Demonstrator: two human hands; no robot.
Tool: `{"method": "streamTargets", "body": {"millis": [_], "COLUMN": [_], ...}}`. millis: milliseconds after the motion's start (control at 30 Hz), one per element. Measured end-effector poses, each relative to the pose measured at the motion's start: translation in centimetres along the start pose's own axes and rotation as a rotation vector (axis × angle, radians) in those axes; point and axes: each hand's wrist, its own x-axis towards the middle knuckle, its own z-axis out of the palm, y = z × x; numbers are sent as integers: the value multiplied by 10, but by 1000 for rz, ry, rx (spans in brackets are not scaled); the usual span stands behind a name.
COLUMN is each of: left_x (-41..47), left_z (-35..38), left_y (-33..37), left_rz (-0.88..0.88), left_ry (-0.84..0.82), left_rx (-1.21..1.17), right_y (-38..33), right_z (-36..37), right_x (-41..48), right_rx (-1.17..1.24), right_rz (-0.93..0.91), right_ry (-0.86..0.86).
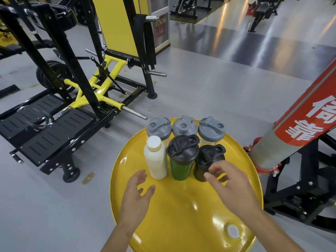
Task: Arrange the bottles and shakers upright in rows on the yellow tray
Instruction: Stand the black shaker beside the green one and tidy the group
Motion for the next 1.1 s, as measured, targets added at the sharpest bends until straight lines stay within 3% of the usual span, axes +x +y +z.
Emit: {"method": "streamTargets", "body": {"millis": [233,433,633,1100], "left_x": [-12,-18,-21,-21], "left_z": [10,14,16,20], "left_y": [11,19,27,32], "left_rz": [23,19,18,9], "left_ry": [-17,-4,8,-11], "left_rx": [-3,1,-2,-7], "right_y": [-12,-6,5,8], "right_z": [-38,-38,-20,-9], "right_x": [70,129,157,158], "right_rx": [-199,-449,-521,-542], "right_rz": [-108,-111,9,-17], "right_ry": [155,-20,-205,-147]}}
